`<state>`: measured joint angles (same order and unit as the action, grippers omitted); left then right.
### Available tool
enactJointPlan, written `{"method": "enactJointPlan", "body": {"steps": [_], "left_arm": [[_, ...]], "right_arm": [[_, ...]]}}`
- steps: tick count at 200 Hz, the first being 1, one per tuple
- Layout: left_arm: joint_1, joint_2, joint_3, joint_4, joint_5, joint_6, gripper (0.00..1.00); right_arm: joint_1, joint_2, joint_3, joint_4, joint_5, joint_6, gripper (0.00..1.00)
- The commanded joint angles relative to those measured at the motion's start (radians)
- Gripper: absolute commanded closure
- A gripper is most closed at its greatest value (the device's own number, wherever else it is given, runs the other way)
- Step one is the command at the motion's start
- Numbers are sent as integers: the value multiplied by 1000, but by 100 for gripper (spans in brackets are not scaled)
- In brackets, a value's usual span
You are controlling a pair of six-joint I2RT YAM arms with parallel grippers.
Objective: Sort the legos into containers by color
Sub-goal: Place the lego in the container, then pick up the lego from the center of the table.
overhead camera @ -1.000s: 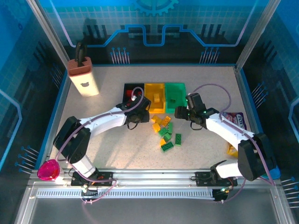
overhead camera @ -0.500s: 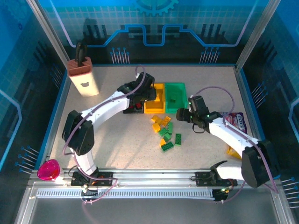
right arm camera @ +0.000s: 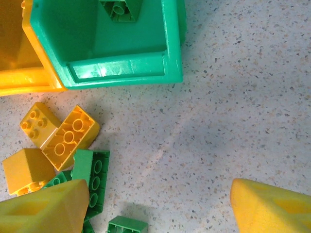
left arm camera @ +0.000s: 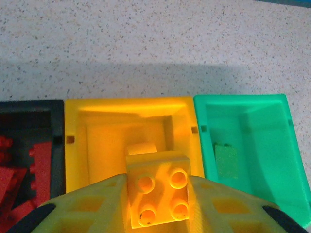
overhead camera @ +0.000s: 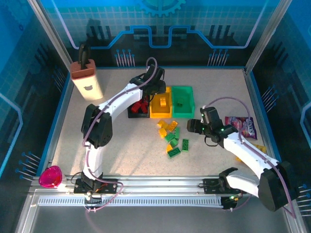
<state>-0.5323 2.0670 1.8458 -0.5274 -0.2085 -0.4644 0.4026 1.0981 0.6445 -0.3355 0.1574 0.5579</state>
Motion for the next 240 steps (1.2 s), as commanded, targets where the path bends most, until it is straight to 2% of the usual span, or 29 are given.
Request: {"method": "enactJointPlan", "body": {"steps": [1, 17, 21, 36, 55, 101, 164, 193, 240], "left_arm": [[4, 48, 63, -69, 12, 23, 66], [4, 56, 66, -72, 7, 18, 60], [5, 54, 64, -72, 6, 16, 57], [4, 45, 57, -74, 12, 8, 33], [0, 7, 30, -68, 32, 3, 24], [-29, -154, -91, -53, 34, 14, 22], [-108, -444, -602, 135, 81, -40, 23], [-127, -483, -717, 147, 112, -72, 24], [-151, -453, -763, 173, 145, -96, 25]], "right_arm": [[-15, -34, -23, -13, 22, 8, 22], [-16, -29, -19, -2, 11, -3, 23], [-17, -23, -14, -1, 5, -7, 23], [-16, 6, 21, -9, -7, -23, 23], [-16, 37, 65, -32, -16, -36, 22], [-13, 40, 66, -6, -32, -25, 22], [-8, 82, 139, -47, -50, -69, 20], [-1, 106, 175, -56, -64, -91, 20], [23, 148, 188, -25, -81, -73, 20]]}}
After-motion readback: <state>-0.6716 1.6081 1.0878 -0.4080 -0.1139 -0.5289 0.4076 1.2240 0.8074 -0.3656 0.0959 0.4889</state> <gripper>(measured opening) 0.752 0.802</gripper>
